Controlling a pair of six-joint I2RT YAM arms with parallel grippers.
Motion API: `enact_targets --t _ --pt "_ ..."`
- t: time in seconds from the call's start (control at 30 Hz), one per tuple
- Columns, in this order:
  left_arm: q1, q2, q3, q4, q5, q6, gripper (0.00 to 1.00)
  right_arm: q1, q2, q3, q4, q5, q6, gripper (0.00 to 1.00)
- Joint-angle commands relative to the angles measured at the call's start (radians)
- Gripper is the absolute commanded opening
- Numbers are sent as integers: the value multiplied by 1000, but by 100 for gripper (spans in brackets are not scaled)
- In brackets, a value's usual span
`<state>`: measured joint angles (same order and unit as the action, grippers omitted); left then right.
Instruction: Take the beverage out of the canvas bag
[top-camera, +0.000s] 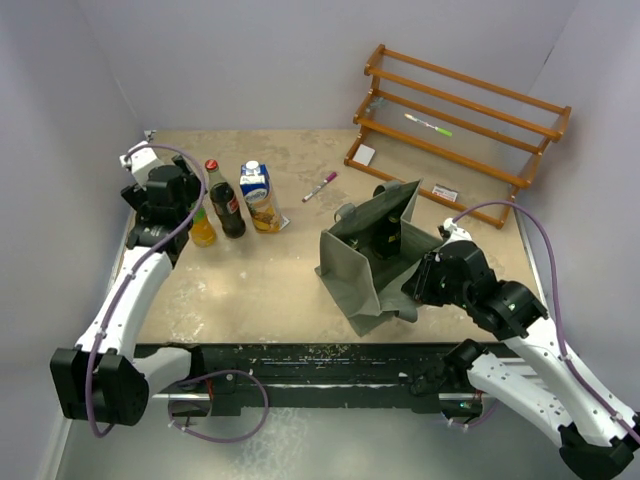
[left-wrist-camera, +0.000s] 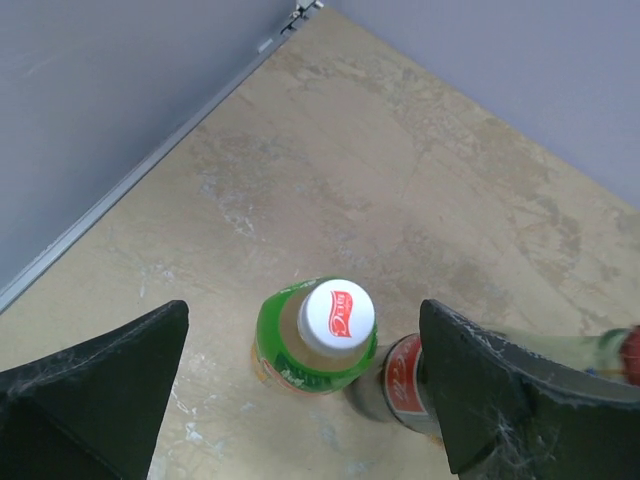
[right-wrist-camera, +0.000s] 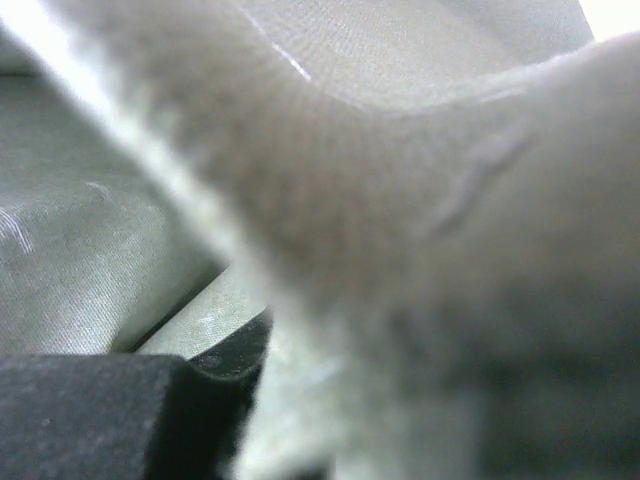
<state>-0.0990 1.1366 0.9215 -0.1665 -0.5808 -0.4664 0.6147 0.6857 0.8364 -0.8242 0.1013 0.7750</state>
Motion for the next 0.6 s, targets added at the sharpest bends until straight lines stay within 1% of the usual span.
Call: enact_targets --t 0.0,0.03,0.1,0.2,0.27,0.3,0.43,0.5,0.57 --pt "7 -62 164 -196 17 -155 99 2 3 5 5 -16 -11 26" --pt "6 -72 196 -231 52 -184 100 1 3 4 5 -19 -11 26" --pt "6 -102 235 -243 163 -233 99 0 2 -2 4 -21 -11 26" --pt "-6 -144 244 -196 348 -304 99 1 -8 -11 -6 -26 -10 25" --pt "-51 -153 244 -162 427 -344 99 1 -18 -12 -20 -26 -6 25" --pt "-97 -152 248 -145 441 -350 99 2 -25 -11 -28 -25 -4 25" --pt "-325 -112 290 -59 421 -341 99 2 -64 3 -71 -1 13 26" --pt "-453 -69 320 -9 385 -315 99 1 -83 7 -94 20 25 26" --pt "-589 -13 355 49 337 -258 99 1 -103 4 -115 39 42 26"
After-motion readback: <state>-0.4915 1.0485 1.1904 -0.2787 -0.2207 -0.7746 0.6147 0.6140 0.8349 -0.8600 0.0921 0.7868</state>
